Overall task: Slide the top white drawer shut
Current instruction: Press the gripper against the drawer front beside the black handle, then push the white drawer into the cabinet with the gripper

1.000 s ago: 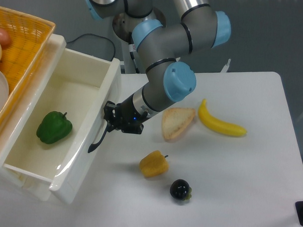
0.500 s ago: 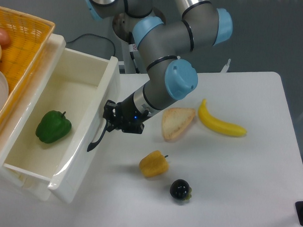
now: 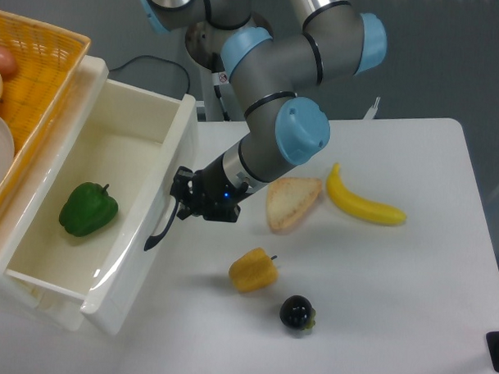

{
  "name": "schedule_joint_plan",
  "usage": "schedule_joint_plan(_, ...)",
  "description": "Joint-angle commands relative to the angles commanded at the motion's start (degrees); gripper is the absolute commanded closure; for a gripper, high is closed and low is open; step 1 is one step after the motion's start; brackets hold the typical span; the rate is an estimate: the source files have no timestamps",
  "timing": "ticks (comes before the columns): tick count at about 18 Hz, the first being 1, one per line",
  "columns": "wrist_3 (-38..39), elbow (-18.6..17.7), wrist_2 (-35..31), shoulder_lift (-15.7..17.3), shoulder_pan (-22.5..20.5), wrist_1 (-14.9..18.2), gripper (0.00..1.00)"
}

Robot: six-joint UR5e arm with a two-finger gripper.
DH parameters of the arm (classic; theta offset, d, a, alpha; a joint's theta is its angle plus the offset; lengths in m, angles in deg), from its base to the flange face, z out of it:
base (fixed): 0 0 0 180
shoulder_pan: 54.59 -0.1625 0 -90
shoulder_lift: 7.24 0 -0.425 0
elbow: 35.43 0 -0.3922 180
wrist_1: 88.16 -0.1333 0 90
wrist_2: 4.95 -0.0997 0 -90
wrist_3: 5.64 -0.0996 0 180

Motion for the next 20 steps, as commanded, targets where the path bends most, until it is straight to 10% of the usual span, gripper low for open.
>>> schedule_joint_plan(20,-0.4,-0.2,1.1,1.8,1.1,3.4,0.88)
